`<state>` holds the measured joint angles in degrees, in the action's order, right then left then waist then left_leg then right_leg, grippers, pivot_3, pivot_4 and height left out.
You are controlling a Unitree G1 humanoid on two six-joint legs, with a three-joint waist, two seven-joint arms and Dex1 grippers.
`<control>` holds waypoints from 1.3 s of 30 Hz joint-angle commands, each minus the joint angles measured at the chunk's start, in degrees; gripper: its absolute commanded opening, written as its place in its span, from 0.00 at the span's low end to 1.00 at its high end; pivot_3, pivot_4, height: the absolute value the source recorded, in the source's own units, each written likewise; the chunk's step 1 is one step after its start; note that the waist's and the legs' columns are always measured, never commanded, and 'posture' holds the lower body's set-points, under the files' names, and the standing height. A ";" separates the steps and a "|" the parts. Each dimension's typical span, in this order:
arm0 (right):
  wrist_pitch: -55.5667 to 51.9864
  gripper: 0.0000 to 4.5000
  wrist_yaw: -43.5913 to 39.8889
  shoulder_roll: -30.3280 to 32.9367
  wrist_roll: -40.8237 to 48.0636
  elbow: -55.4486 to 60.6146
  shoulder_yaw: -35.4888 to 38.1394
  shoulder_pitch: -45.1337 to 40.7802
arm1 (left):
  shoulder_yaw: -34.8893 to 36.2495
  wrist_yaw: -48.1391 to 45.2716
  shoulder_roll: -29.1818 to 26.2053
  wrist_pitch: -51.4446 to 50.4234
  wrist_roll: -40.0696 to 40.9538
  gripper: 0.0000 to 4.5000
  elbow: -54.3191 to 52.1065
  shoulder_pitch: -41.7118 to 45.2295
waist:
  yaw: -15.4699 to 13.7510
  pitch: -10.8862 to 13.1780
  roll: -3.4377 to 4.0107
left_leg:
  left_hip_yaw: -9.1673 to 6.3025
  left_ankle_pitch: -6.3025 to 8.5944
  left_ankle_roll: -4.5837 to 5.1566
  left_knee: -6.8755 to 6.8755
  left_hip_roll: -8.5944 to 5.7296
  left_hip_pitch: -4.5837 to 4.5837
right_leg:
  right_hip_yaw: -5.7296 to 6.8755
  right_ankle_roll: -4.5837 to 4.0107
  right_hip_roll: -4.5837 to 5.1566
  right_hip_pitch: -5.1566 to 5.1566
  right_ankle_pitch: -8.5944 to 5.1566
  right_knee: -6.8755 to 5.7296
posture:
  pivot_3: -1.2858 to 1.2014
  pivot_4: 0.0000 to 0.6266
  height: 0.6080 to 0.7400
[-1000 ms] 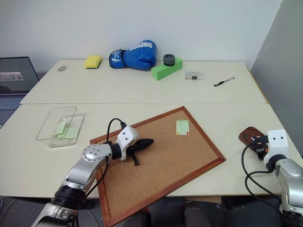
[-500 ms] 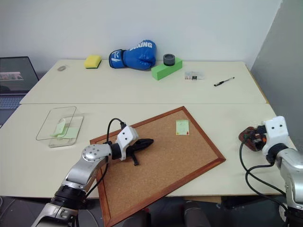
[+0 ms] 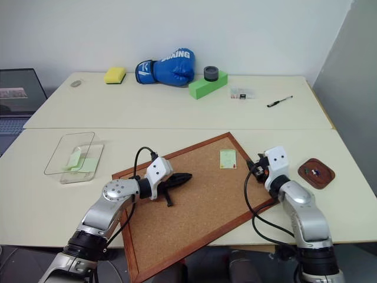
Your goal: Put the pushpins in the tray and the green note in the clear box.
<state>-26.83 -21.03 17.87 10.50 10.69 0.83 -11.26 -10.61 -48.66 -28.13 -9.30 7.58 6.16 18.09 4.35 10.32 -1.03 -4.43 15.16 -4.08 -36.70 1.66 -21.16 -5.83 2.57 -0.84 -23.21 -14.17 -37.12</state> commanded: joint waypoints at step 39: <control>6.99 0.01 -3.85 -2.12 -3.65 -3.23 -6.09 -3.00 | -1.29 1.88 -1.07 -1.90 -3.09 0.01 2.61 -1.20 | 0.15 0.01 0.00 | -0.02 0.00 0.00 0.04 0.01 0.03 | 0.00 0.00 -0.01 -0.02 0.00 0.01 | 0.52 0.24 1.00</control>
<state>-21.77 -24.67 15.37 5.84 3.85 -6.79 -13.91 -10.79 -47.95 -28.57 -9.63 7.54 5.43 17.82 4.50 10.33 -1.04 -4.45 15.16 -4.08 -36.66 1.67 -21.13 -5.83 2.57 -0.84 -23.22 -14.17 -37.10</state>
